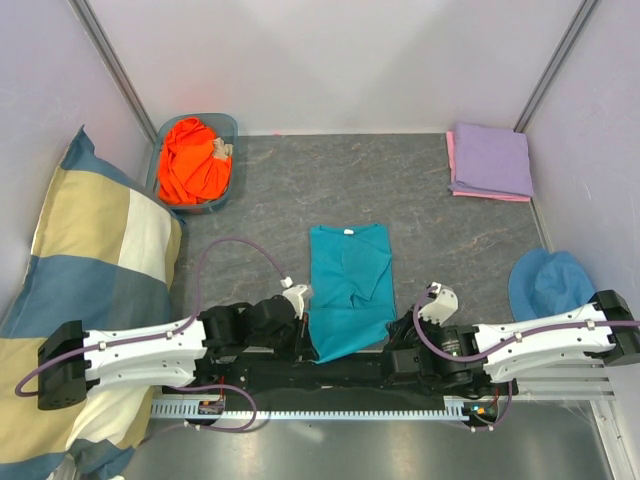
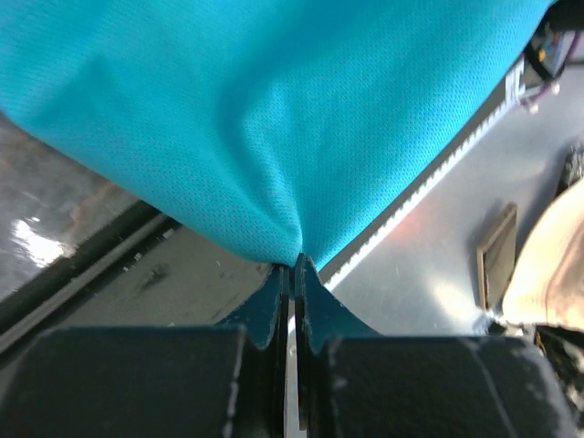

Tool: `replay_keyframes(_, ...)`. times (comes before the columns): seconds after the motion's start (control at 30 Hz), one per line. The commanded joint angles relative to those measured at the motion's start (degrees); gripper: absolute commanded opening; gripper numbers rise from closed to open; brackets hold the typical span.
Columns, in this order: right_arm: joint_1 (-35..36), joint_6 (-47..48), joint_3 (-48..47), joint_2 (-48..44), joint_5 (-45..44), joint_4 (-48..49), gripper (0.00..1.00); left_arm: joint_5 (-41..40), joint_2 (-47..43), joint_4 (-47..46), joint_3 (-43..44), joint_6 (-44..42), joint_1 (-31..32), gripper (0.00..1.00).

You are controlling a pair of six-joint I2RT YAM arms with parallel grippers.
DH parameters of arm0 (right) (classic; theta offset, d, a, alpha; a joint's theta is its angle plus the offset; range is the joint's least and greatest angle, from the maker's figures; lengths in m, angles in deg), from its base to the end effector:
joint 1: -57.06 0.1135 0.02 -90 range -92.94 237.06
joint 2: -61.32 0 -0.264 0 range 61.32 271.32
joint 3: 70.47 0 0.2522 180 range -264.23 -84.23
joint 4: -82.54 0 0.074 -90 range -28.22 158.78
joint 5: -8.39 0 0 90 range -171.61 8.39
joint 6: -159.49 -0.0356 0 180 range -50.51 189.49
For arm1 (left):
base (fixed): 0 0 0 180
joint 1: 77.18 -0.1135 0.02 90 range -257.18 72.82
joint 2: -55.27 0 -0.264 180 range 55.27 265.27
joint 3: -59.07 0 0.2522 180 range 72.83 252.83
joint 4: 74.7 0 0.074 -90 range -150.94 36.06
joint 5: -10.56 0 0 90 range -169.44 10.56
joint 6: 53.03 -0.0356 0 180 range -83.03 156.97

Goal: Fold and stack the t-shirts
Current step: Fold the long partially folded tshirt into a neat square

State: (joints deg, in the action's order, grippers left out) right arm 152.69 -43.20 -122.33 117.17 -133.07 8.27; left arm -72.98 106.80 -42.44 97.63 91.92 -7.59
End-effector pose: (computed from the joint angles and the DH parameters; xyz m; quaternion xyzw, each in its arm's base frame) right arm 0.0137 0.1450 0.2203 0.1768 0.8796 0.1950 0.3962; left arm 0.0585 -0.1687 0.1859 0.1389 0.9129 -0.3608 0.1308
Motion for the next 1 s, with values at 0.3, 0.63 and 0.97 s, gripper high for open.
replay_keyframes(0.3,-12.39,20.03,-8.30,0.22,-4.70,2.57,0.00,-14.19,-0.82,3.03,10.62,-4.06,-2.95,0.02)
replay_keyframes(0.63,-26.63,41.92,-11.01,2.76,-0.22,17.79,0.00,-9.46,2.79,-1.53,13.43,-10.48,-13.41,0.02)
replay_keyframes(0.97,-33.23,53.44,-17.35,7.69,2.07,25.79,0.00,-5.50,8.67,-4.62,20.81,-15.49,-18.08,0.02)
